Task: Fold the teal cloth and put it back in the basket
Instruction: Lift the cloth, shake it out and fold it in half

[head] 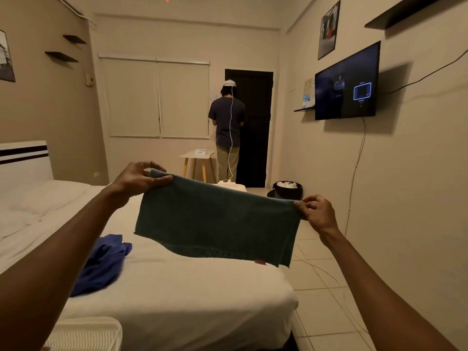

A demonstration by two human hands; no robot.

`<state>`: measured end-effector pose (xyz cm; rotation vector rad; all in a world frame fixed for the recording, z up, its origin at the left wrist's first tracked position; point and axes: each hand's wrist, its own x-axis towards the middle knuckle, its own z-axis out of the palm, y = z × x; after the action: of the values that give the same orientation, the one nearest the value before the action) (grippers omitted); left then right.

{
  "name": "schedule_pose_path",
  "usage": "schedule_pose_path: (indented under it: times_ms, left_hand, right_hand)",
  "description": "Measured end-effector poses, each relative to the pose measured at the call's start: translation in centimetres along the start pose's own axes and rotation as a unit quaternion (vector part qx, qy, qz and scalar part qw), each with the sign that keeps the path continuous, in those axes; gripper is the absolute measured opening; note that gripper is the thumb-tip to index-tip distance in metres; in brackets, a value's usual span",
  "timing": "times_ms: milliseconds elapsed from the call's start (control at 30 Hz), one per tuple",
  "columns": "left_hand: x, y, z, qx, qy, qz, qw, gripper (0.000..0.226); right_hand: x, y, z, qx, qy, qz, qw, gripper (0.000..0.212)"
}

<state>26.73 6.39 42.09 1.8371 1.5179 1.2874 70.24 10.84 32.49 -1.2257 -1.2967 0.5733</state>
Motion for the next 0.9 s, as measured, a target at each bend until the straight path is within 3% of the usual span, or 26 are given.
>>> schedule_pose_path:
  times_ms: [200, 300, 433, 700, 900]
  left_hand:
    - [-0.4, 0.8, -0.6, -0.003, -0.001, -0.003, 1.000, 0.023]
    - [-0.7, 0.5, -0.7, -0.005, -0.007, -0.020, 1.000, 0.033]
    - [-1.2, 0.6, -0.7, -0.017, -0.008, -0.039, 0.999, 0.030]
    - [-2.0, 3.2, -0.6, -0.083, 0.078, -0.028, 0.993, 0.023]
    - [-3.4, 4.9, -0.6, -0.128, 0.105, -0.069, 0.984, 0.042]
  right_hand:
    - [1.3, -2.6, -1.4, -0.011, 0.009, -0.035, 0.999, 0.012]
    - [1.7, -4.1, -2.0, -0.038, -0.010, -0.047, 0.998, 0.010]
    - [2.1, -5.9, -2.5, -0.037, 0.004, -0.059, 0.998, 0.010]
    - [2.0, -9.6, -2.5, -0.050, -0.026, -0.030, 0.998, 0.030]
    - [0.7, -11.9, -3.0, 0.014, -0.028, -0.024, 0.999, 0.033]
